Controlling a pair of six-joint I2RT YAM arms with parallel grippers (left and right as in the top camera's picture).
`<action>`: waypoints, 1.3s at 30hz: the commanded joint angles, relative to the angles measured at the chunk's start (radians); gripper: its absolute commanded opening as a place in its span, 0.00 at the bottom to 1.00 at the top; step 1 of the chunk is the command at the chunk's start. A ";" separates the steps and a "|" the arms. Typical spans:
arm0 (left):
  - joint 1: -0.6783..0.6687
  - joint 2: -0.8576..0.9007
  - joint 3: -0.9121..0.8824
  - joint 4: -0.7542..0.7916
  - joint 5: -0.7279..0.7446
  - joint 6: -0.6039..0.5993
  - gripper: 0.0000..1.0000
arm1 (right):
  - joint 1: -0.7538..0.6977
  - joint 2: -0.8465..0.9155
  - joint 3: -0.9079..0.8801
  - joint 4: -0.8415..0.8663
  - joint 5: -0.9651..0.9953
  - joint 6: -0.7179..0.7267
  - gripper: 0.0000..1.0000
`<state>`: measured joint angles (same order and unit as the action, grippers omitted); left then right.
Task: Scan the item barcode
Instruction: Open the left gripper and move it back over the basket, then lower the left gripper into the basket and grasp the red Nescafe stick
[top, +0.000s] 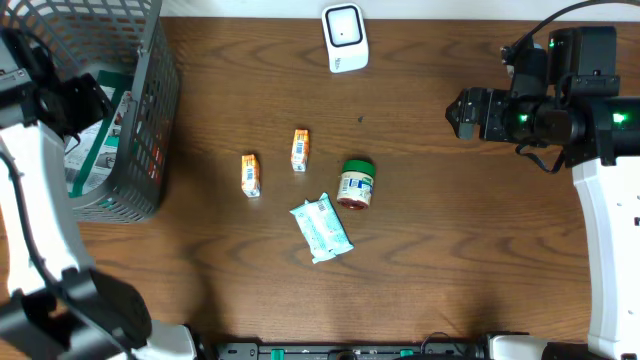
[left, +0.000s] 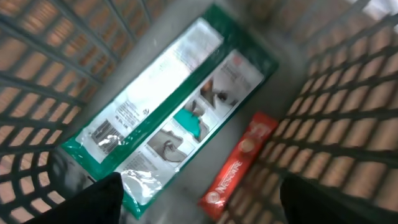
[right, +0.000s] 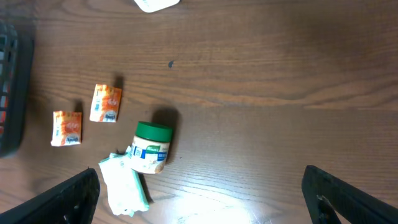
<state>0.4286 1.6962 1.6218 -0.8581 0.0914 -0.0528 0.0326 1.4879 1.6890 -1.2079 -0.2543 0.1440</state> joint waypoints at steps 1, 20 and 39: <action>0.012 0.062 0.011 -0.012 0.069 0.113 0.82 | 0.001 0.005 0.017 0.000 -0.006 -0.014 0.99; 0.016 0.279 0.006 -0.060 0.215 0.360 0.71 | 0.001 0.005 0.017 0.000 -0.006 -0.014 0.99; 0.016 0.396 0.005 -0.034 0.293 0.451 0.70 | 0.001 0.005 0.017 0.000 -0.006 -0.014 0.99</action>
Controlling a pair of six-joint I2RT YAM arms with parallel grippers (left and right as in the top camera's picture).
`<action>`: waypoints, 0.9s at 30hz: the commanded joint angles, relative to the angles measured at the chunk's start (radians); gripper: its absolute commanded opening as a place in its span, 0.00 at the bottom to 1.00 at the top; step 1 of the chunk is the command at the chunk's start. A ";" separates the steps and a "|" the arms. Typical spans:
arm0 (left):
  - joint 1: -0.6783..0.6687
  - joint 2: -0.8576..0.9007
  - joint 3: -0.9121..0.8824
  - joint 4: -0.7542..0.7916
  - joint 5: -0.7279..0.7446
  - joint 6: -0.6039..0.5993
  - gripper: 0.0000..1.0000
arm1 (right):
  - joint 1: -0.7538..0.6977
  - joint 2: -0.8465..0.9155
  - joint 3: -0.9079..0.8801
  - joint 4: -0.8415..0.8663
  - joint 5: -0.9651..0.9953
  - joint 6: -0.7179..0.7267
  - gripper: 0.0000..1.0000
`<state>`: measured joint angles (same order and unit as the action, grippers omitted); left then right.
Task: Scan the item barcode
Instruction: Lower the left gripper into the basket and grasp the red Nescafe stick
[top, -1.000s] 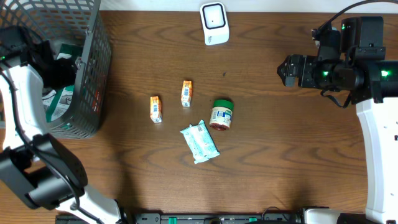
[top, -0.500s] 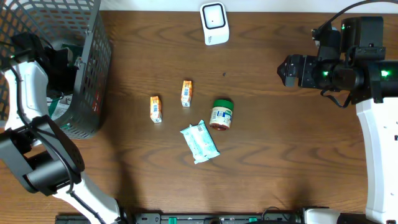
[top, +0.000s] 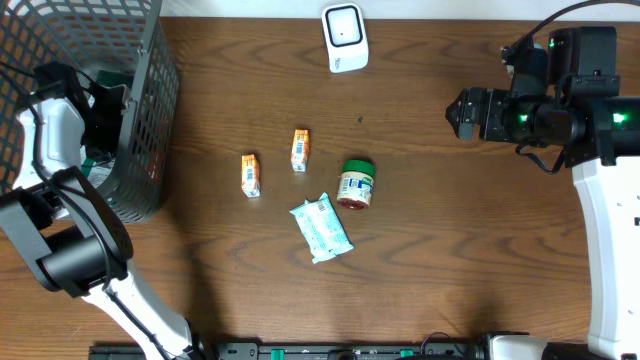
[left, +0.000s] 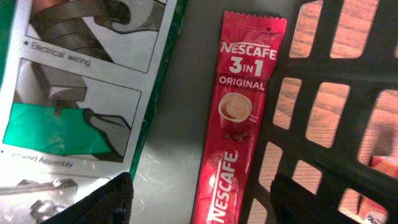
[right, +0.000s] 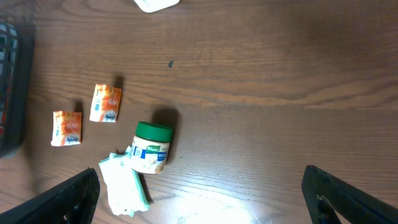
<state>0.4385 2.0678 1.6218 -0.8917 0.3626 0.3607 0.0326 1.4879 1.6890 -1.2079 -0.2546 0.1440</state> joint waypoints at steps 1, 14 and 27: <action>0.006 0.027 0.002 0.000 0.023 0.040 0.70 | 0.001 0.005 0.017 0.000 -0.005 -0.014 0.99; 0.005 0.033 -0.101 0.113 0.019 0.058 0.62 | 0.001 0.005 0.017 0.000 -0.005 -0.014 0.99; 0.006 0.033 -0.167 0.209 -0.171 -0.031 0.45 | 0.001 0.005 0.017 0.000 -0.005 -0.014 0.99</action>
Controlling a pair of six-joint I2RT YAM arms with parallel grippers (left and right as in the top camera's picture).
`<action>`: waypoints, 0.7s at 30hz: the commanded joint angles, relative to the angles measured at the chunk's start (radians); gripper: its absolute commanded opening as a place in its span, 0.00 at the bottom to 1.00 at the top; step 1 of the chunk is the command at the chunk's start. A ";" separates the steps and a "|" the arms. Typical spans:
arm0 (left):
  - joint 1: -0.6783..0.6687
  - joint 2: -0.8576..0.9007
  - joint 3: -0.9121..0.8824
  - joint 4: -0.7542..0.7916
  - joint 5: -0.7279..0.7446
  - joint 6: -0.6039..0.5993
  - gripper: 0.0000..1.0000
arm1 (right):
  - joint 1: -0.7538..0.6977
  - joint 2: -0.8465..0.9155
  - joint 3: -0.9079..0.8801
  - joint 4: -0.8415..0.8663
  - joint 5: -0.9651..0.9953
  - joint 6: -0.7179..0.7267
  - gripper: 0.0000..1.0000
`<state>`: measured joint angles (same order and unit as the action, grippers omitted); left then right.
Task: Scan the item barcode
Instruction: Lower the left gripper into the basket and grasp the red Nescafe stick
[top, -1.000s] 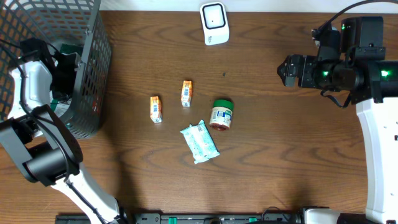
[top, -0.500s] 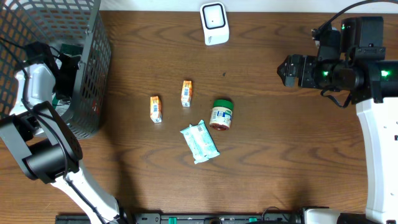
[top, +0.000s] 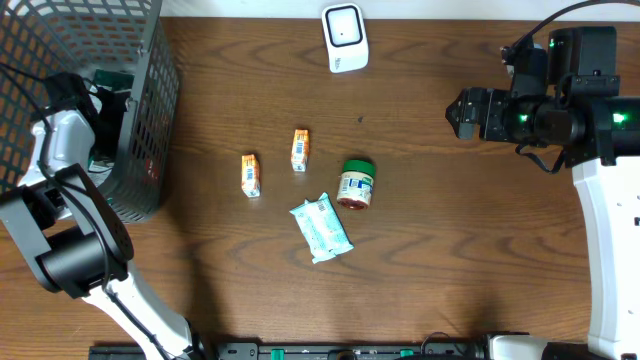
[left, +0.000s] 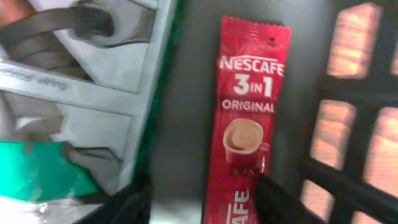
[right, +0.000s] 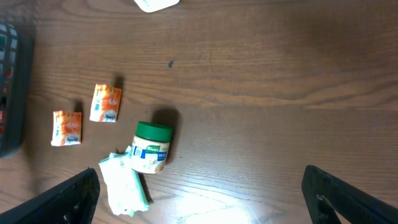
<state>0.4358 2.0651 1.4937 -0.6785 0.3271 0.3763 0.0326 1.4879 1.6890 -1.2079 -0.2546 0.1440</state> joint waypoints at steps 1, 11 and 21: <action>0.009 0.035 -0.039 -0.003 -0.146 -0.061 0.38 | 0.001 0.005 0.017 0.000 -0.005 -0.014 0.99; 0.009 0.035 -0.039 0.019 -0.193 -0.150 0.31 | 0.001 0.005 0.017 0.000 -0.005 -0.014 0.99; 0.009 0.035 -0.038 0.016 -0.177 -0.154 0.53 | 0.001 0.005 0.017 0.000 -0.005 -0.014 0.99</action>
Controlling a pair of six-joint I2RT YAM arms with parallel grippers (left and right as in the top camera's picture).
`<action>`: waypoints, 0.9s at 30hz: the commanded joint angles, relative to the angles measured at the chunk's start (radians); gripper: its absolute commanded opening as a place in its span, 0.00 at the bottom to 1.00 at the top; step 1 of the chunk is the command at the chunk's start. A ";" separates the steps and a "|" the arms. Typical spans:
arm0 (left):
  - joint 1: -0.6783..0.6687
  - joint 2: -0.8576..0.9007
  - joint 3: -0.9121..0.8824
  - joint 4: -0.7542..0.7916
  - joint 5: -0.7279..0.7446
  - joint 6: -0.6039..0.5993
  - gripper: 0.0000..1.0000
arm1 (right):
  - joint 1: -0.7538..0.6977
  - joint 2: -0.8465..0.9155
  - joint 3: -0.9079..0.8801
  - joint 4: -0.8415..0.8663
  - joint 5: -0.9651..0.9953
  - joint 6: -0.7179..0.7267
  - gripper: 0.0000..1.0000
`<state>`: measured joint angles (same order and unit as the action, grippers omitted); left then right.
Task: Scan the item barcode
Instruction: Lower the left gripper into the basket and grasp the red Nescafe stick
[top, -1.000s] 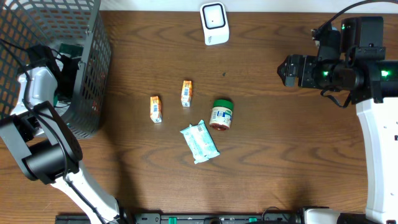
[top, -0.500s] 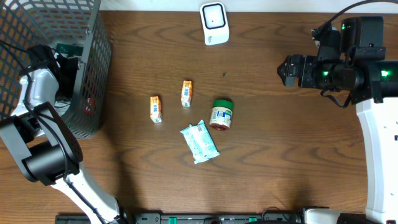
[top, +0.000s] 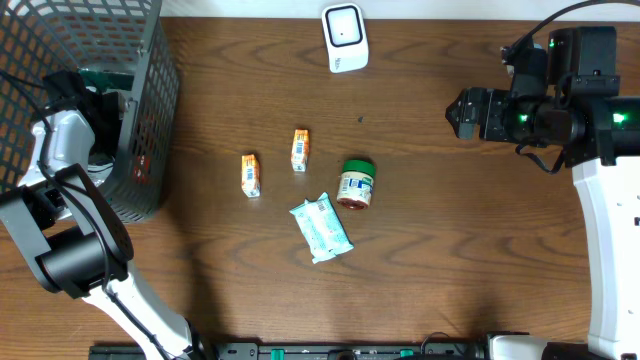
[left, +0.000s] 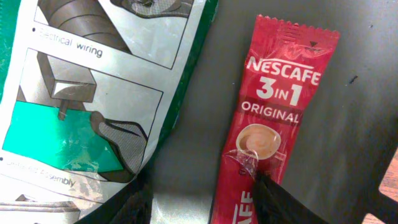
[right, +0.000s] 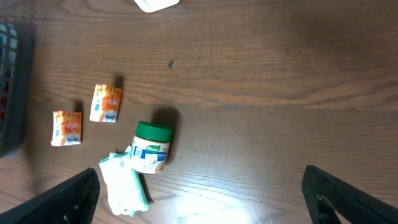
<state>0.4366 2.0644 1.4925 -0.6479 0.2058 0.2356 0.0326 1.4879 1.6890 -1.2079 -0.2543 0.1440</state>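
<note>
A red Nescafe 3in1 sachet (left: 273, 106) lies flat on the basket floor, beside a green and silver foil package (left: 93, 81). My left gripper (left: 199, 186) is low inside the basket (top: 150, 120), open. Its right fingertip (left: 264, 190) rests on the sachet's lower half, where the foil is wrinkled. The left finger (left: 134, 208) is at the edge of the foil package. The white scanner (top: 344, 37) stands at the table's back edge. My right gripper (right: 202, 205) hangs wide open and empty high over the table's right side.
On the table middle lie two small orange cartons (top: 250, 174) (top: 299, 149), a green-lidded jar (top: 355, 184) on its side and a pale wipes pack (top: 321, 228). The grey wire basket's walls surround the left arm. The right arm (top: 530, 110) hovers at the right.
In the left wrist view the sachet now lies tilted and further right. The right fingertip now presses a wrinkle into it. The foil package has shifted. The right arm has not moved.
My left gripper was wide open high over the foil package and sachet in the basket. Then it was low over the sachet, still wide. Then its fingers stood closer together at the sachet's lower end, and now one fingertip presses it. The right arm stayed still.
</note>
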 joint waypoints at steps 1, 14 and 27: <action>0.008 0.034 -0.034 -0.014 -0.054 -0.014 0.53 | 0.001 0.005 0.017 0.000 -0.006 -0.014 0.99; 0.007 -0.086 0.008 -0.027 0.045 -0.013 0.61 | 0.001 0.005 0.017 0.000 -0.006 -0.014 0.99; 0.007 -0.036 -0.020 -0.054 0.045 -0.013 0.64 | 0.001 0.005 0.017 0.000 -0.006 -0.014 0.99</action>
<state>0.4377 1.9995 1.4849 -0.6968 0.2379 0.2314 0.0326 1.4879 1.6890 -1.2079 -0.2546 0.1440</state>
